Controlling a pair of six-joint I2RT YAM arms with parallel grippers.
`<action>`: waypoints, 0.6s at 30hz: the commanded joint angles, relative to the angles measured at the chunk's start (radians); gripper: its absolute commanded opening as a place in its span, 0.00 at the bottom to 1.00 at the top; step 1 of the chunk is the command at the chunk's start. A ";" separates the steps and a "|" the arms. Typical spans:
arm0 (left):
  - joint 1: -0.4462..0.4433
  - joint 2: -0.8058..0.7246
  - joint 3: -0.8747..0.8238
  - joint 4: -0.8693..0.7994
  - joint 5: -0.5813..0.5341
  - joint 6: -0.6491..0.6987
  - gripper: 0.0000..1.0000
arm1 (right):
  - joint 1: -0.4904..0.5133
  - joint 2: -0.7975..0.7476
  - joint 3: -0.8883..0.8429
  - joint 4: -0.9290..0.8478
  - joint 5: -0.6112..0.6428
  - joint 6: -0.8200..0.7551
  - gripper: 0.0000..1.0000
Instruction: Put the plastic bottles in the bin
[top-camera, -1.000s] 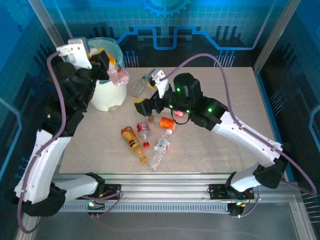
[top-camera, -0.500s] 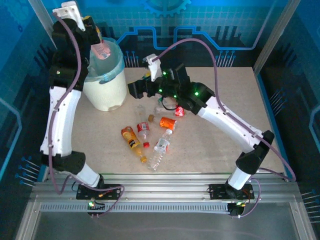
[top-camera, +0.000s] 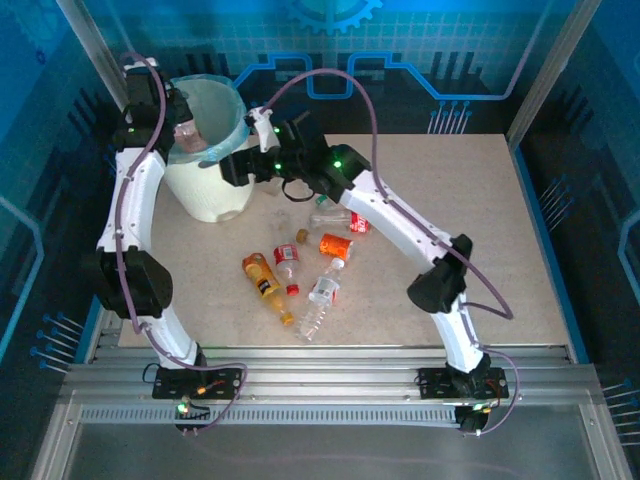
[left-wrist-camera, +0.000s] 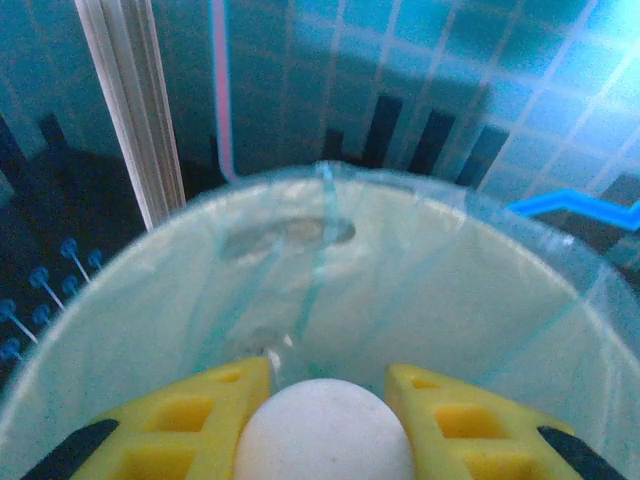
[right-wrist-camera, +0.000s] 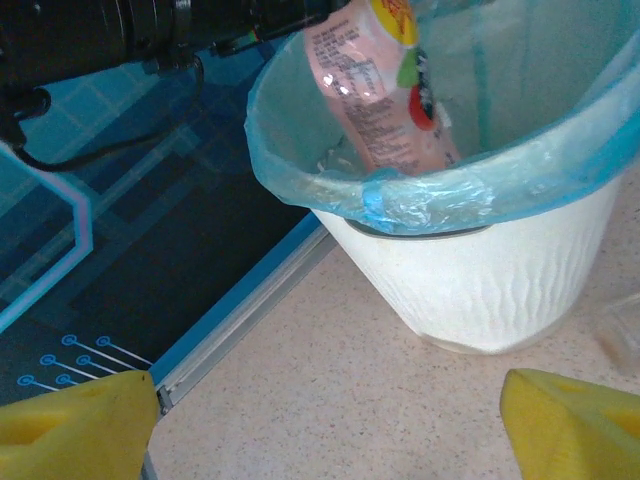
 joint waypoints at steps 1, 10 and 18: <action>0.004 0.006 -0.039 0.078 0.105 -0.004 0.00 | 0.006 0.080 0.120 -0.111 -0.054 0.023 0.89; -0.003 0.070 -0.087 0.038 0.255 0.002 0.00 | -0.007 0.051 0.023 -0.104 -0.037 0.020 0.89; -0.007 0.091 -0.126 0.033 0.269 0.024 0.02 | -0.020 0.001 -0.073 -0.080 -0.028 0.021 0.89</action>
